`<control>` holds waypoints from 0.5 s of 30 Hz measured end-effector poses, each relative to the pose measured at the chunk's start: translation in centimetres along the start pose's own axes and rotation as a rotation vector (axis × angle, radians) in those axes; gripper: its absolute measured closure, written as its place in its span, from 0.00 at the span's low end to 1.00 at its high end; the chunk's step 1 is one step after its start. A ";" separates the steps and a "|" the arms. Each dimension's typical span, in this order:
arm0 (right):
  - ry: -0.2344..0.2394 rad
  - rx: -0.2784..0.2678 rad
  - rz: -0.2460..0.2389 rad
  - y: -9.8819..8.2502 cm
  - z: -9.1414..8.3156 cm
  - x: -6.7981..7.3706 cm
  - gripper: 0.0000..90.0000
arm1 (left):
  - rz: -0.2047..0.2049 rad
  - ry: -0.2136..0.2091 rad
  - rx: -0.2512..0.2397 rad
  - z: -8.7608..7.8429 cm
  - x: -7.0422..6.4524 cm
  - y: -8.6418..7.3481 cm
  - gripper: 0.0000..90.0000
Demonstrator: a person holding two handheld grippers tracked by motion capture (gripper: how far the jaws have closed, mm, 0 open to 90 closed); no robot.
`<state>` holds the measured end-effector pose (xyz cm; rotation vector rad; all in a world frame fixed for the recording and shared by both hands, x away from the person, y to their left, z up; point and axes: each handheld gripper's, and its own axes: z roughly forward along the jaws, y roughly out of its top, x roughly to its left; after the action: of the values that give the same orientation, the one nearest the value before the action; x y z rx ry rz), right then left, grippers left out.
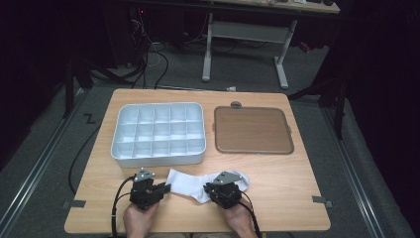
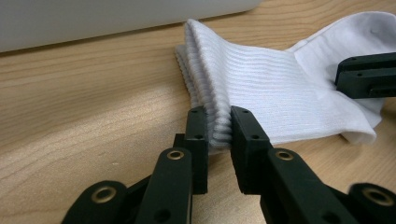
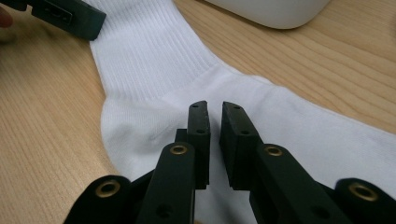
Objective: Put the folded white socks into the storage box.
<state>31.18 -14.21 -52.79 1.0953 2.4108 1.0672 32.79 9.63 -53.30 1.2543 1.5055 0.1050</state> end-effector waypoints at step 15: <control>-0.006 -0.005 -0.002 -0.4 -0.1 0.0 0.92 | -0.045 -0.051 0.022 -0.5 0.1 0.6 0.92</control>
<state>30.93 -14.38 -53.02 1.0929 2.4025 1.0674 32.79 10.22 -52.74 1.2312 1.4928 0.0269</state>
